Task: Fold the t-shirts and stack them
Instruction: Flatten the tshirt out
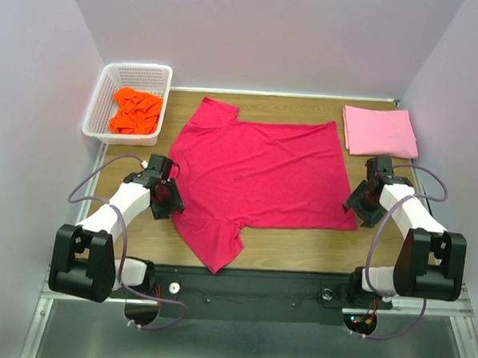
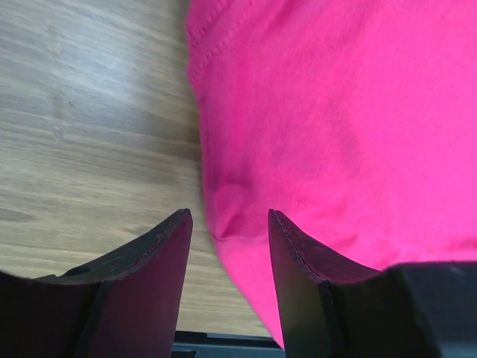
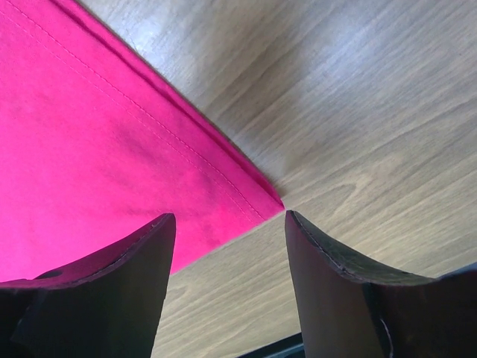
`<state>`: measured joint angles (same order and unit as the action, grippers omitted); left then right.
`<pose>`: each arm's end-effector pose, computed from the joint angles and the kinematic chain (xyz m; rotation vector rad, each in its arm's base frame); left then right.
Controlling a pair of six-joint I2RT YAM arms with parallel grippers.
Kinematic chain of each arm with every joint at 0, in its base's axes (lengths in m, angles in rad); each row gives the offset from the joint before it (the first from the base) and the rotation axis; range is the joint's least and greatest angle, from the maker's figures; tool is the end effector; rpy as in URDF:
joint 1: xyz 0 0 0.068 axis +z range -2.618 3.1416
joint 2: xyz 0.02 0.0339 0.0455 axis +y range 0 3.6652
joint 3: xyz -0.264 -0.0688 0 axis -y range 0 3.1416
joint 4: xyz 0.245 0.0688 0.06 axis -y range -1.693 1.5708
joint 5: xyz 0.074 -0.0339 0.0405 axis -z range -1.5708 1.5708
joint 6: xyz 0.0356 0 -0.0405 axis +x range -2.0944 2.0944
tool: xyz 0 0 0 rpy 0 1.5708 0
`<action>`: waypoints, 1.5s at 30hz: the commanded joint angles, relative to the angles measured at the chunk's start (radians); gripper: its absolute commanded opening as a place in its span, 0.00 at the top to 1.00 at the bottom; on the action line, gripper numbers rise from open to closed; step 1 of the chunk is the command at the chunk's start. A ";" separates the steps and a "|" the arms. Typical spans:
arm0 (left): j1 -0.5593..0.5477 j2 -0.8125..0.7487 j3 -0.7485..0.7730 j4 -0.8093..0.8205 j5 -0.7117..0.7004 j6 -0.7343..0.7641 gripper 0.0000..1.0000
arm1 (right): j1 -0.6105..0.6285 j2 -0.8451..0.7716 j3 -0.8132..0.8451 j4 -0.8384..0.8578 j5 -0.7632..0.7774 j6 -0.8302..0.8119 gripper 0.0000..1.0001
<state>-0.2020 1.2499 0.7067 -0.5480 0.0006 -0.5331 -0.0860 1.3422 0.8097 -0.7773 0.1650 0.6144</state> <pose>0.2234 -0.0458 0.1915 -0.4422 2.6477 -0.2366 0.2285 -0.0256 0.1925 1.0049 2.6611 -0.1295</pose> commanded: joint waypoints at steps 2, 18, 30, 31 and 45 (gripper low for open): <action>-0.046 -0.036 -0.044 -0.038 0.055 -0.044 0.45 | -0.011 -0.061 -0.010 0.009 0.022 0.011 0.34; -0.079 0.026 0.017 -0.096 -0.109 -0.087 0.50 | -0.014 -0.087 -0.038 0.015 -0.065 0.031 0.35; -0.117 0.111 0.050 -0.132 -0.136 -0.096 0.50 | -0.014 -0.098 -0.083 0.062 -0.093 0.018 0.35; -0.125 0.134 0.054 -0.130 -0.137 -0.094 0.50 | -0.014 -0.100 -0.078 0.062 -0.093 0.018 0.35; -0.137 0.158 0.062 -0.129 -0.117 -0.067 0.97 | -0.026 -0.100 -0.069 0.013 -0.012 0.051 0.40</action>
<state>-0.3344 1.4258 0.7555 -0.6430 -0.1085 -0.6106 -0.0959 1.2480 0.7242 -0.7494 0.0994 0.6369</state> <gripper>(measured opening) 0.095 0.617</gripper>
